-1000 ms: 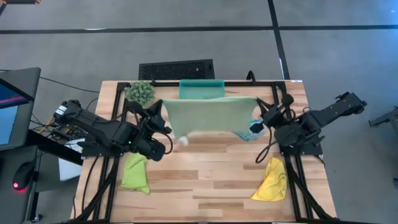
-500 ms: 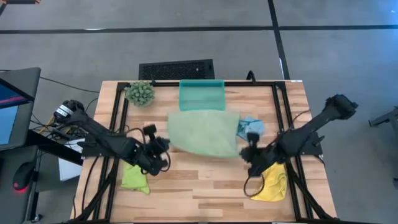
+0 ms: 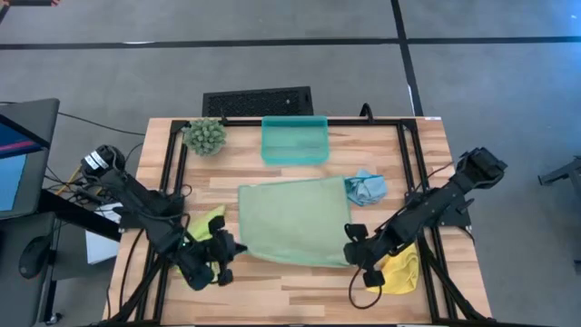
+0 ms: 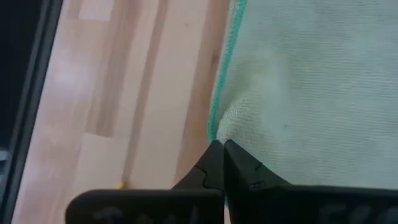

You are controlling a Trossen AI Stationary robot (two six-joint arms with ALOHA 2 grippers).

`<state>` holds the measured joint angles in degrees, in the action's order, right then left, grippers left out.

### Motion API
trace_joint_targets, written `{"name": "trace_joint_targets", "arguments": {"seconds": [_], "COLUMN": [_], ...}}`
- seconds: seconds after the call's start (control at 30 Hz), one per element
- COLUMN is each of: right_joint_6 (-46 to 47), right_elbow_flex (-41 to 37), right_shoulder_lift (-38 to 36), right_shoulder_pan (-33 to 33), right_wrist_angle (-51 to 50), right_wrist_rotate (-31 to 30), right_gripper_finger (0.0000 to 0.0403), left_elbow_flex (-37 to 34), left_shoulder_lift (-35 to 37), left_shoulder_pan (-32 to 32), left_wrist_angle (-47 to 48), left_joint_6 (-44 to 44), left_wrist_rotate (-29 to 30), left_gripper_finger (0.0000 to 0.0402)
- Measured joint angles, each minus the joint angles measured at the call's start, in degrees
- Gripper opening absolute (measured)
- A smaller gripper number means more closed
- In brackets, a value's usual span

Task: Fold microfiber towels
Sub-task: Fold the green towel

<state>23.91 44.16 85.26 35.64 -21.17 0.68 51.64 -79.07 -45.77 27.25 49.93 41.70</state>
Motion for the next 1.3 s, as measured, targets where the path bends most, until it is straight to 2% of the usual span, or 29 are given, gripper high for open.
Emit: {"name": "trace_joint_targets", "arguments": {"seconds": [0.17, 0.4, 0.5, 0.6, 0.7, 0.87, 0.93, 1.13, 1.3], "right_joint_6": [1.6, 1.6, 1.6, 1.6, 1.6, 1.6, 1.6, -0.4, -2.8], "right_elbow_flex": [0.0, 0.0, 0.0, 0.0, 0.0, 0.0, 0.0, 0.0, 0.0], "right_shoulder_lift": [-1.7, -2.5, -2.6, -3.7, -5.5, -9.6, -10.4, -7.3, -3.1], "right_shoulder_pan": [0.0, 1.5, 2.0, 0.7, -1.9, -7.5, -10.0, -17.9, -20.9], "right_wrist_angle": [1.4, 10.1, 9.9, 7.1, 2.2, -5.4, -7.4, -10.2, -10.0], "right_wrist_rotate": [5.6, 14.2, 14.4, 11.8, 6.2, -5.6, -8.4, -9.8, -9.8], "right_gripper_finger": [0.002, 0.0015, 0.0016, 0.0015, 0.0013, 0.0014, 0.0014, 0.0014, 0.0017], "left_elbow_flex": [-0.1, -0.1, -0.1, -0.1, -0.1, -0.3, -1.0, -5.7, -9.8], "left_shoulder_lift": [-0.9, -0.9, -0.9, -0.9, -0.9, -0.9, -0.8, -0.8, -0.8], "left_shoulder_pan": [-3.1, -6.2, -7.3, -7.8, -7.9, -6.4, -5.7, -3.3, -2.6], "left_wrist_angle": [-3.1, -4.3, -3.3, -1.3, 3.6, 16.1, 19.4, 17.0, 12.0], "left_joint_6": [2.2, 5.5, 6.7, 6.8, 8.5, 18.6, 21.7, 23.6, 24.4], "left_wrist_rotate": [-2.5, -3.7, -3.8, -2.0, 2.1, 5.8, 7.4, 8.3, 8.2], "left_gripper_finger": [0.0, 0.0, 0.0, 0.0, 0.0, 0.0, 0.0, 0.0, 0.0]}}
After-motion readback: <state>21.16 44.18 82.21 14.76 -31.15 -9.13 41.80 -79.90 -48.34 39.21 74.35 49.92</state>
